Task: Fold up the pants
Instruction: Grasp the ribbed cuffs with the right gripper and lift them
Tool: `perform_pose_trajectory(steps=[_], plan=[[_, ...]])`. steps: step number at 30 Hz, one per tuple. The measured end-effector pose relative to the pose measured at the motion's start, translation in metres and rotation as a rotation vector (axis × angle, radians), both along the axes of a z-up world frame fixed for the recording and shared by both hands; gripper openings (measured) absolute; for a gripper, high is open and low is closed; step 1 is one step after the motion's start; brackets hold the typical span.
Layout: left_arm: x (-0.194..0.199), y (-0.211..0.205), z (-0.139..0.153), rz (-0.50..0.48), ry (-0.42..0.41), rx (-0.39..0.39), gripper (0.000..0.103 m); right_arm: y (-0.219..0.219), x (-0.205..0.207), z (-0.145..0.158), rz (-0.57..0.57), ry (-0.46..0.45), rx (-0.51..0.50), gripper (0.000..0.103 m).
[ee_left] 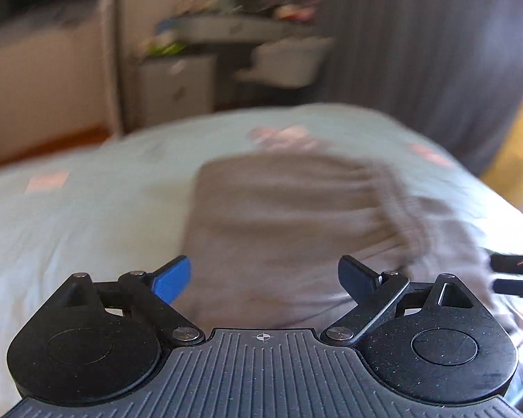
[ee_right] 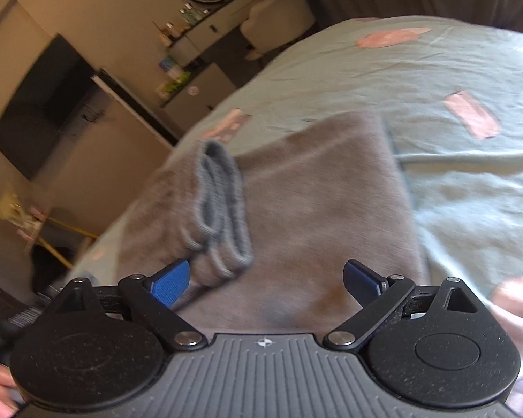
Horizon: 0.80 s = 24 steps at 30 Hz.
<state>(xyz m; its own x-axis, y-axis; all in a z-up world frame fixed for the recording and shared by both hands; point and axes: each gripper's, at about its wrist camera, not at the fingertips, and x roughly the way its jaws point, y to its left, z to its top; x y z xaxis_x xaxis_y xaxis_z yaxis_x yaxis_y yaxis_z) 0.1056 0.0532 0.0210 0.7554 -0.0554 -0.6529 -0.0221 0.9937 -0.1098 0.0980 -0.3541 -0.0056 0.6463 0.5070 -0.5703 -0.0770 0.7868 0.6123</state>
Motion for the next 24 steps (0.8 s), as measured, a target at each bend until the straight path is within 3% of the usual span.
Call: perform_pose_trajectory(steps=[5, 11, 14, 19, 20, 24], plan=[[-0.011, 0.026, -0.036, 0.154, 0.096, -0.112, 0.095, 0.018, 0.035, 0.009, 0.037, 0.037, 0.051, 0.09], [-0.023, 0.026, -0.038, 0.148, 0.069, -0.128, 0.095, 0.04, 0.093, -0.008, 0.096, 0.152, 0.084, 0.09], [-0.029, 0.035, -0.04, 0.124, 0.048, -0.207, 0.092, 0.048, 0.119, -0.024, 0.134, 0.229, 0.138, 0.095], [-0.022, 0.038, -0.041, 0.129, 0.047, -0.259, 0.093, 0.064, 0.144, -0.035, 0.198, 0.271, 0.239, 0.095], [-0.022, 0.039, -0.041, 0.132, 0.047, -0.269, 0.093, 0.068, 0.149, -0.037, 0.217, 0.276, 0.246, 0.093], [-0.021, 0.043, -0.043, 0.144, 0.047, -0.297, 0.093, 0.079, 0.16, -0.039, 0.243, 0.278, 0.235, 0.07]])
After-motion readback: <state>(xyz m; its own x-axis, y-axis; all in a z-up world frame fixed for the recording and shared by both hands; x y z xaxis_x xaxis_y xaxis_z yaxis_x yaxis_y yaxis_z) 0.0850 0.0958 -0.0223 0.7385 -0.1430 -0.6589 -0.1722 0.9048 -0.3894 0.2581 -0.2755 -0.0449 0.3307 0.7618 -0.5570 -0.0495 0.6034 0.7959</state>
